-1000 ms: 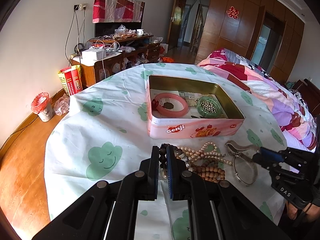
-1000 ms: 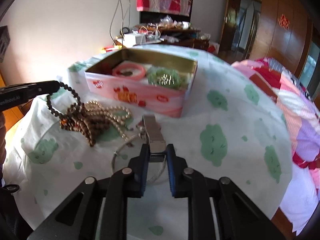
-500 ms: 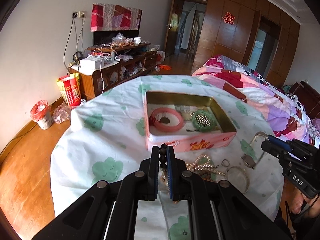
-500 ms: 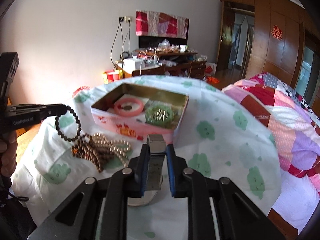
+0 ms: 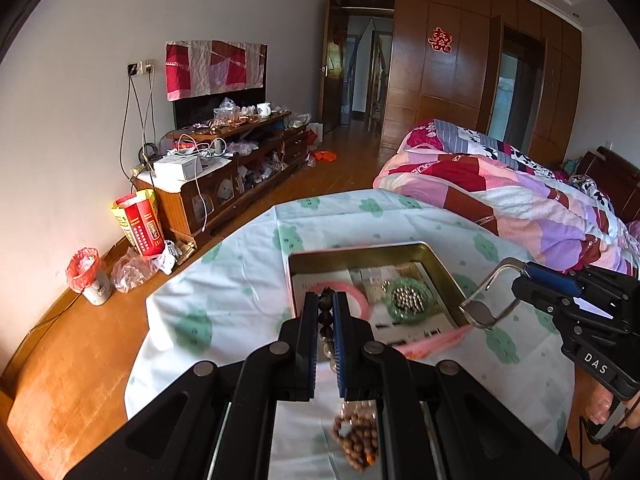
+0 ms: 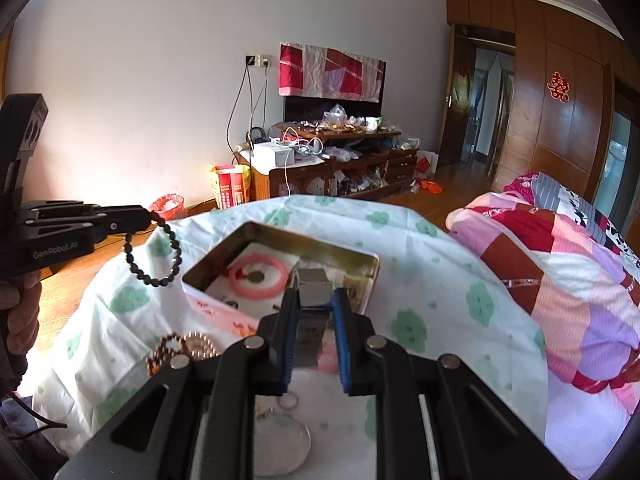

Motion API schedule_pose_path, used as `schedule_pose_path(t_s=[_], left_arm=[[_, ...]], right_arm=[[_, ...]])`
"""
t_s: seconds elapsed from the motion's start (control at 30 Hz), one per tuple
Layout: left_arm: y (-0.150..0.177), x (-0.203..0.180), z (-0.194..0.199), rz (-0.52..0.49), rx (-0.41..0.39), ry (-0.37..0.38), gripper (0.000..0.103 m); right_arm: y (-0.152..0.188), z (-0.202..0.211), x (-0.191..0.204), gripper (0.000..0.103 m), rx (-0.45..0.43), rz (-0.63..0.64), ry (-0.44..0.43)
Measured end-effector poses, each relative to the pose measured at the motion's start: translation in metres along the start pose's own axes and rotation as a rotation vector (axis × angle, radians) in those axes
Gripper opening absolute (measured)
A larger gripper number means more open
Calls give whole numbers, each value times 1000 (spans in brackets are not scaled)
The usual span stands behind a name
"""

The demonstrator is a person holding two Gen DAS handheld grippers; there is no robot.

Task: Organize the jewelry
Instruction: 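Carry the dark bead bracelet into the tin while the right gripper carries the key clip in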

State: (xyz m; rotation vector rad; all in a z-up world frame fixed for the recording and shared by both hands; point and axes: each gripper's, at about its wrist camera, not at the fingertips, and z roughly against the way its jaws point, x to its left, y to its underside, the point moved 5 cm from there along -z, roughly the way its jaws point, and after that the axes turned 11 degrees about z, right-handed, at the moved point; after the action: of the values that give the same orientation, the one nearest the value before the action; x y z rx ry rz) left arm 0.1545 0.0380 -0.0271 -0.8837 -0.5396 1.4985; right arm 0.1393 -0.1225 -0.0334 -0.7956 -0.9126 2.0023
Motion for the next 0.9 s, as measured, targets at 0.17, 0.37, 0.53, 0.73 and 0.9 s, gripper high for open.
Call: schedule_pose_path(t_s=[0.17, 0.37, 0.53, 0.73, 0.9], left_arm=[[-12, -6, -18, -27, -3, -24, 6], [-18, -13, -45, -62, 15, -56, 6], [-18, -19, -64, -94, 39, -72, 6], [-11, -22, -82, -111, 73, -82, 6], [-4, -19, -92, -113, 99, -94, 6]], right_arm=[[-14, -13, -5, 19, -12, 7, 16], [-20, -42, -16, 19, 3, -2, 22], [-17, -64, -18, 19, 31, 4, 20], [-9, -81, -19, 19, 69, -12, 8], [1, -87, -17, 19, 92, -20, -3]])
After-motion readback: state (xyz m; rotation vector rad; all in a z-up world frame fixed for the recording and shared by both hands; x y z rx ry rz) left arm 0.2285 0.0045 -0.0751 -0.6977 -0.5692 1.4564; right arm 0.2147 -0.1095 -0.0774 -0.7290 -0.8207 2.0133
